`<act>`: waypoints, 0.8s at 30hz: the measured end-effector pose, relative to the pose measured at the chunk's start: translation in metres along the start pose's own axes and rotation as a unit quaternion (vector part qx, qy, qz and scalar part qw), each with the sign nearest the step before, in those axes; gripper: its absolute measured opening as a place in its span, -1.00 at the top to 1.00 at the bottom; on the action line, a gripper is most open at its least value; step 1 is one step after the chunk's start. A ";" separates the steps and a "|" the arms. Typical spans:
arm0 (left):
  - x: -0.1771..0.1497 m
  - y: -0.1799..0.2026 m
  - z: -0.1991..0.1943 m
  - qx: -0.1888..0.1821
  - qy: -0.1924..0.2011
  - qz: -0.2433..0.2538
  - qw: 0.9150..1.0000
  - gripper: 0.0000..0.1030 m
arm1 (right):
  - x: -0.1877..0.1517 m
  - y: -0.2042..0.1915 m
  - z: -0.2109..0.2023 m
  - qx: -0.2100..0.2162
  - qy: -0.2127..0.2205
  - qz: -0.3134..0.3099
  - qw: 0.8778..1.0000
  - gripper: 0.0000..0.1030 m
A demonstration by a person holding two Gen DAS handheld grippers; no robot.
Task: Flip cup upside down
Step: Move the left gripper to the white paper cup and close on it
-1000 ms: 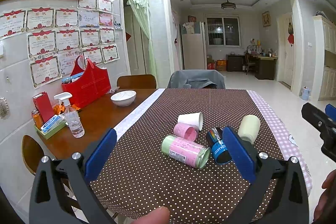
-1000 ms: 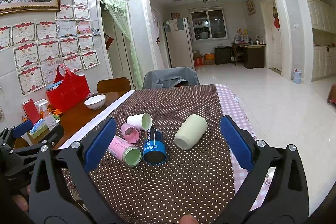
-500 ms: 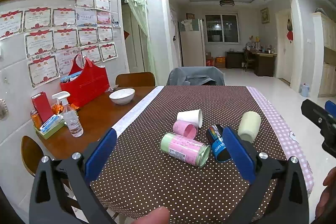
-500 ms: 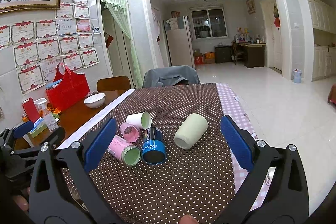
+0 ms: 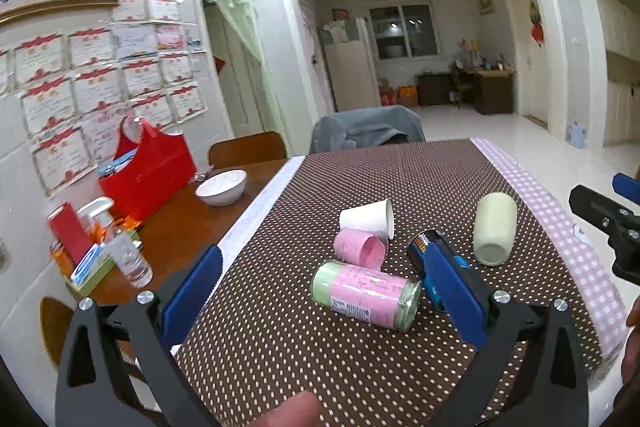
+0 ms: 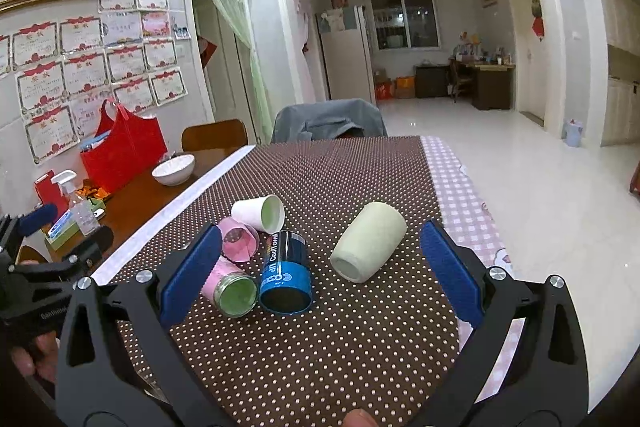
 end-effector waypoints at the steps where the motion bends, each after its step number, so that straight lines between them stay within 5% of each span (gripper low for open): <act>1: 0.002 0.003 0.012 -0.002 -0.006 0.013 1.000 -0.92 | 0.000 0.003 0.008 -0.002 -0.005 -0.001 1.000 -0.89; 12: 0.003 0.034 0.121 -0.043 -0.090 0.133 0.986 -0.92 | -0.005 0.023 0.076 -0.007 -0.066 0.015 0.998 -0.89; 24: 0.005 0.053 0.224 -0.096 -0.172 0.244 0.949 -0.92 | -0.006 0.051 0.125 -0.025 -0.111 0.045 0.992 -0.89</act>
Point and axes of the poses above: each gripper's, at about its wrist camera, not at the fingertips, and z roughly the way its jaws point, y to its right, x to its top, the point moved 9 cm from there along z, roughly the way its jaws point, and after that the axes turned 11 degrees about -z, right-handed, at the moved point
